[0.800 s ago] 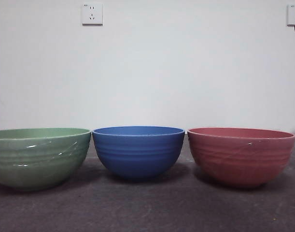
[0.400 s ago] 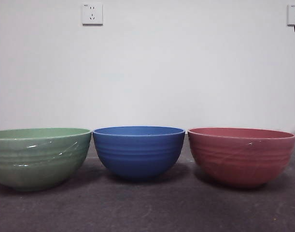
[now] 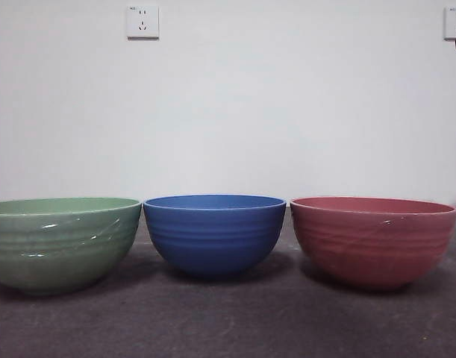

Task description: Pick up the green bowl on the top,put the green bowl on the left,pick up the red bowl in the middle,put the red bowl on the right

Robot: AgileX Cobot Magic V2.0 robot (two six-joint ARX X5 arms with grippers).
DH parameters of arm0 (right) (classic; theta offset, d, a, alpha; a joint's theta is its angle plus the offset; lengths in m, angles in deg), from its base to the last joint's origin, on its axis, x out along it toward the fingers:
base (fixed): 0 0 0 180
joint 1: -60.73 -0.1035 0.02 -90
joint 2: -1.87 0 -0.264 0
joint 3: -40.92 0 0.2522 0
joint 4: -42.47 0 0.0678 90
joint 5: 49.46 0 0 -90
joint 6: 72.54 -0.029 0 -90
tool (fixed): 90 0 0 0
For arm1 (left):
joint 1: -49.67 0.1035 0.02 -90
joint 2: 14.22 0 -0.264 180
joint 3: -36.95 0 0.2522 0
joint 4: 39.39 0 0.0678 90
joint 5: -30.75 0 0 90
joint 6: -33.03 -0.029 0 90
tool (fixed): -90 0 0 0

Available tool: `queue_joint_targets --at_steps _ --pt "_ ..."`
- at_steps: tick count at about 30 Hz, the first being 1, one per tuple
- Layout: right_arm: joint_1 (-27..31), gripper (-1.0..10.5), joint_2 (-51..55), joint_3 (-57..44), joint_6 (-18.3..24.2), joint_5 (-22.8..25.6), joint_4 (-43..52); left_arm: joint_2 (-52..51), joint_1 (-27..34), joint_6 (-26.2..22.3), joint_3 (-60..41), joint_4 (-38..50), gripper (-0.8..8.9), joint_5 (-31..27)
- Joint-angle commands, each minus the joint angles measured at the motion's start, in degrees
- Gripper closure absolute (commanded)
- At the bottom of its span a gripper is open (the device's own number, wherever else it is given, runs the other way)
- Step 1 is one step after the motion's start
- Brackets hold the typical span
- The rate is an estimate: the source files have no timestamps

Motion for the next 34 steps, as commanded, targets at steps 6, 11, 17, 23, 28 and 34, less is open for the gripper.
queue_joint_targets --at_steps 6,11,17,23,28,34 --pt "0.0 9.6 0.0 -0.2 -0.6 0.2 0.3 -0.2 0.1 1.7 -1.2 0.7 8.17 1.0" --pt "0.0 9.6 0.0 -0.2 -0.6 0.2 0.3 -0.2 0.1 1.7 -1.2 0.7 8.17 1.0" --pt "0.0 9.6 0.0 -0.2 -0.6 0.2 0.3 -0.2 0.1 1.7 -1.2 0.7 8.17 1.0" --pt "0.0 9.6 0.0 -0.2 -0.6 0.2 0.3 -0.2 0.1 1.7 -1.2 0.7 8.17 1.0" --pt "0.0 9.6 0.0 -0.2 -0.6 0.2 0.3 -0.2 0.1 1.7 -1.2 0.7 8.17 1.0" --pt "0.0 9.6 0.0 -0.2 -0.6 0.2 0.3 -0.2 0.1 1.7 -1.2 0.7 8.17 1.0"
